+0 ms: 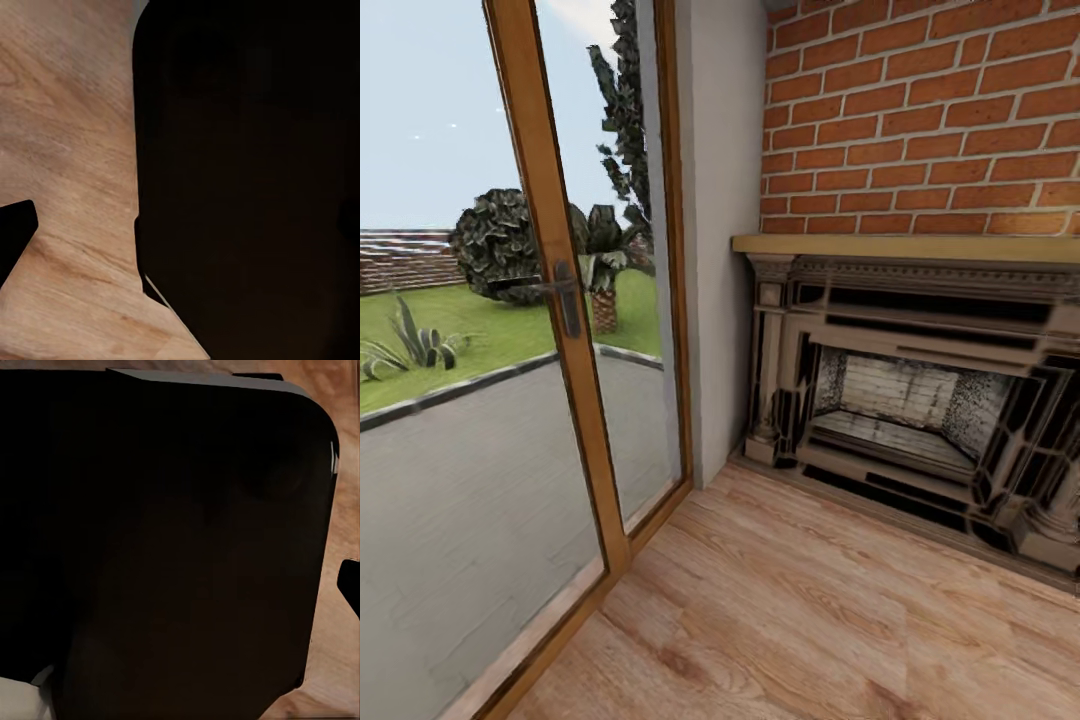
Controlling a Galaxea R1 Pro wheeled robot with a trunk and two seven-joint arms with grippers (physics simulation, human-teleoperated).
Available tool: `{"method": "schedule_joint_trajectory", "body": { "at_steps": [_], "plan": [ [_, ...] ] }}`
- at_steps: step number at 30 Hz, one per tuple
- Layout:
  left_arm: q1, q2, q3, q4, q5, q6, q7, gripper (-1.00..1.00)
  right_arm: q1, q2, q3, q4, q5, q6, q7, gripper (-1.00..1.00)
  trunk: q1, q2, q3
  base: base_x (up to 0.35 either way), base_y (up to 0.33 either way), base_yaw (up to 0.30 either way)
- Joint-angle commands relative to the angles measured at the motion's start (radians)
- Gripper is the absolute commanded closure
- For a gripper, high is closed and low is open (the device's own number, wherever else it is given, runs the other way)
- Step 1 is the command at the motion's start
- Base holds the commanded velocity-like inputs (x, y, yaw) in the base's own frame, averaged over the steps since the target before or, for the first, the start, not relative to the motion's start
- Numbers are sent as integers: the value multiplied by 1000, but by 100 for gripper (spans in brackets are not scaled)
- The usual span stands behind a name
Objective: Turn on the radio receiver that's on the table in the living room.
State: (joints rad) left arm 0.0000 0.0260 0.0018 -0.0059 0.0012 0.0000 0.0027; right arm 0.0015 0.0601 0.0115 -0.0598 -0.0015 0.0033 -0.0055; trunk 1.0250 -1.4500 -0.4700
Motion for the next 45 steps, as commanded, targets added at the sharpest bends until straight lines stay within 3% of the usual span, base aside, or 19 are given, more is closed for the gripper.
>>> {"method": "schedule_joint_trajectory", "body": {
  "at_steps": [1, 45],
  "plan": [
    [0, 1, 0, 0, 0, 0, 0, -100, 0, 0, 0, 0, 0, 0, 0, -100, 0, 0, 0, 0, 0, -260],
    [0, 6, 1, -2, -2, -3, -1, -100, 0, 3, 0, 0, 0, 0, -1, -100, 0, 0, 0, 0, 0, -260]
  ]
}}
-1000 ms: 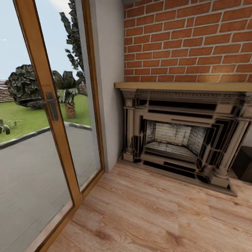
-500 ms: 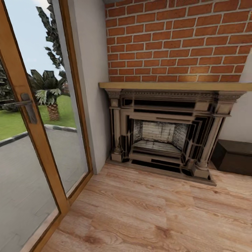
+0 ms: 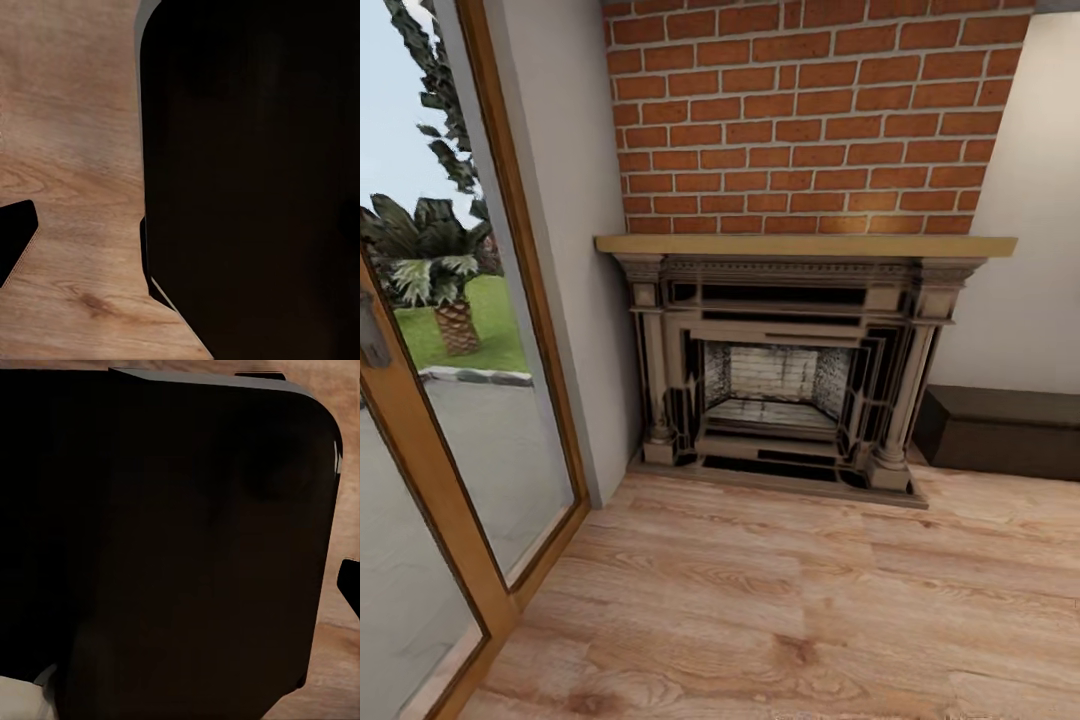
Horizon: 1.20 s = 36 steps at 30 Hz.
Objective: Turn on the radio receiver that's on the table in the living room.
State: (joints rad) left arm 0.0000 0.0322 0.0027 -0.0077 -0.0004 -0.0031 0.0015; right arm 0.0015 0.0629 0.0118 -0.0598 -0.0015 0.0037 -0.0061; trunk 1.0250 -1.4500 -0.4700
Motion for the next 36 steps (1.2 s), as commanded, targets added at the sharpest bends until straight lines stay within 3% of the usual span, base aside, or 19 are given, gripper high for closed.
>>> {"method": "schedule_joint_trajectory", "body": {
  "at_steps": [1, 36],
  "plan": [
    [0, 0, 0, 0, 0, 0, 0, -100, 0, 0, 0, 0, 0, 0, 0, -100, 0, 0, 0, 0, 0, -260],
    [0, 0, -1, 0, 1, 0, 0, -100, 0, 2, 0, 0, 0, 0, 3, -100, 0, 0, 0, 0, 0, -261]
  ]
}}
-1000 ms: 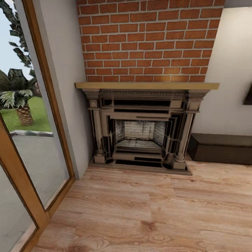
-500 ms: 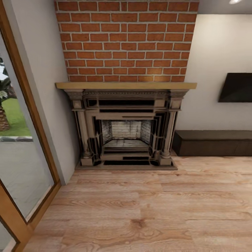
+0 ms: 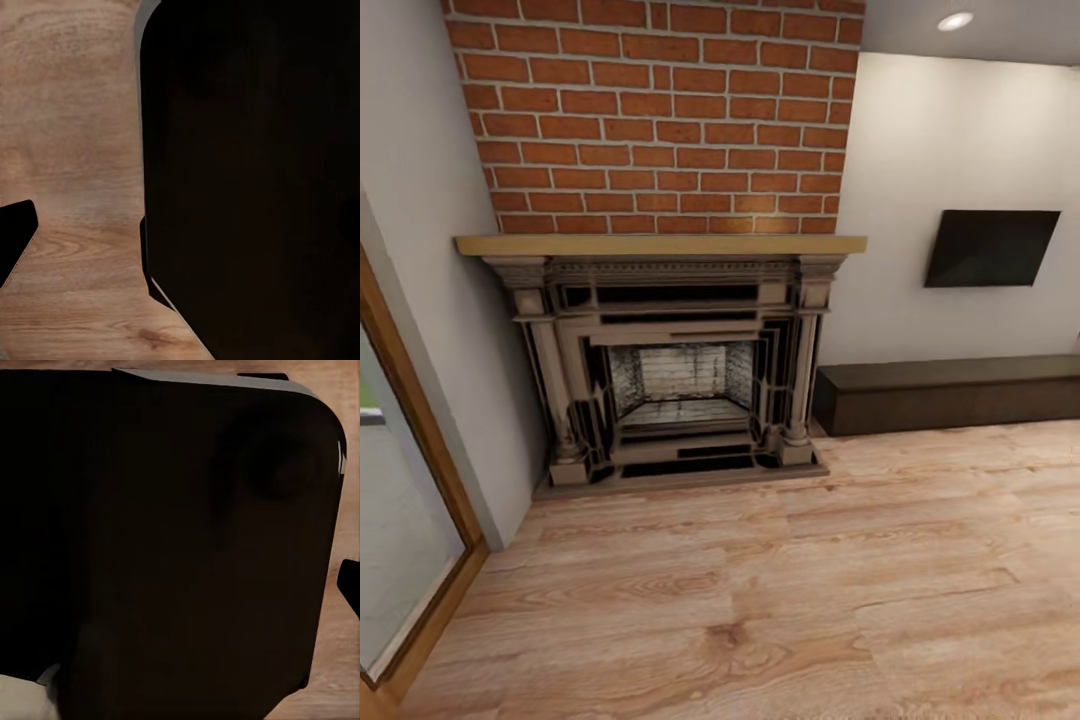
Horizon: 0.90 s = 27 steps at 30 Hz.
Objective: Turn on the radio receiver that's on the table in the living room.
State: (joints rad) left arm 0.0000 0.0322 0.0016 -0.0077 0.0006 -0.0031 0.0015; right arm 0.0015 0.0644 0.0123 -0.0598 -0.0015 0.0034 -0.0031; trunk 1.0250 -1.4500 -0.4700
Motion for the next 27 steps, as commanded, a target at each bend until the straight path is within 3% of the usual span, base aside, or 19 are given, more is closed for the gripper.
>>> {"method": "schedule_joint_trajectory", "body": {
  "at_steps": [1, 27],
  "plan": [
    [0, 0, 0, 0, 0, 0, 0, -100, 0, 0, 0, 0, 0, 0, 0, -100, 0, 0, 0, 0, 0, -261],
    [0, 0, 0, 0, -2, 0, 0, -100, 0, 0, 0, 0, 0, 0, 0, -100, 0, 0, 0, 0, 0, -262]
  ]
}}
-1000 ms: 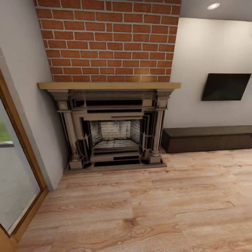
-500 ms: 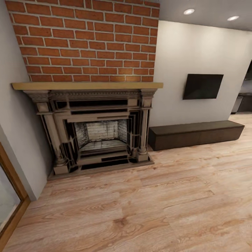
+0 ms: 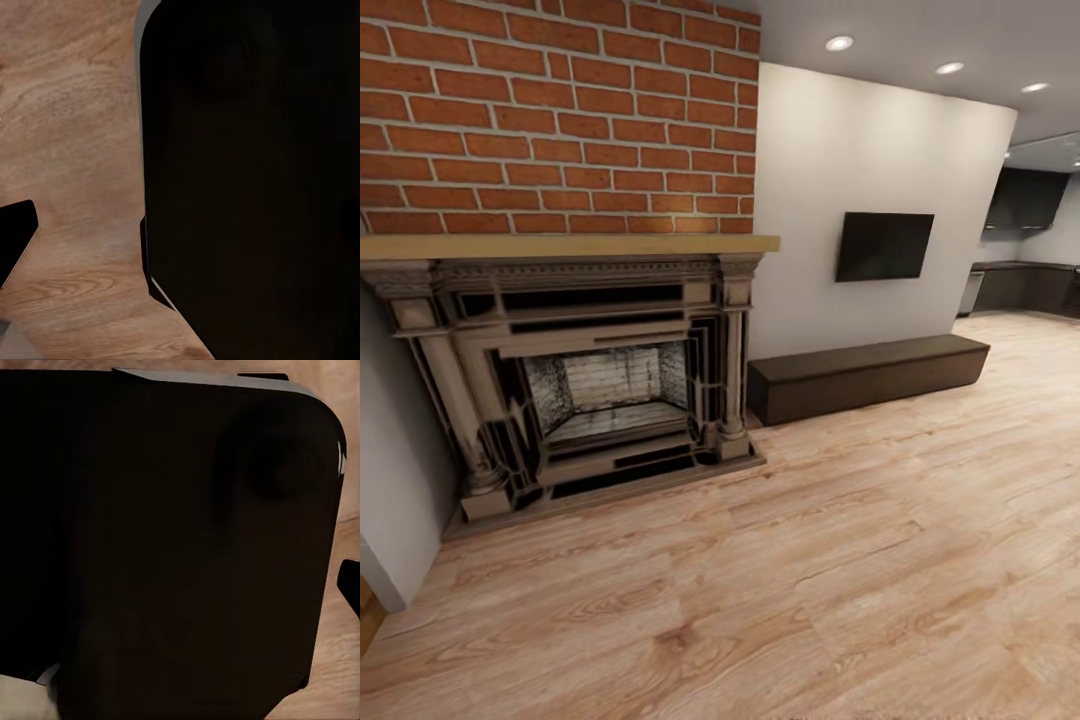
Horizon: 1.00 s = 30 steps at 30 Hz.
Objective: Turn on the radio receiver that's on the table in the living room.
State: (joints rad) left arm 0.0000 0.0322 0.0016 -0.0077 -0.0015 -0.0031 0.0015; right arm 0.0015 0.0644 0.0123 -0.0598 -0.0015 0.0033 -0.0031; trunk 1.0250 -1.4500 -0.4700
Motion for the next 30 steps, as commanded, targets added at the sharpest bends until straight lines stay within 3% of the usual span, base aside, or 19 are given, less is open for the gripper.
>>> {"method": "schedule_joint_trajectory", "body": {
  "at_steps": [1, 30],
  "plan": [
    [0, 0, 0, 0, 0, 0, 0, -100, 0, 0, 0, 0, 0, 0, 0, -100, 0, 0, 0, 0, 0, -262],
    [0, 1, -3, 2, 1, 0, 0, -100, 0, 0, 0, 0, -1, 0, 2, -100, 0, 0, -1, 0, 0, -282]
  ]
}}
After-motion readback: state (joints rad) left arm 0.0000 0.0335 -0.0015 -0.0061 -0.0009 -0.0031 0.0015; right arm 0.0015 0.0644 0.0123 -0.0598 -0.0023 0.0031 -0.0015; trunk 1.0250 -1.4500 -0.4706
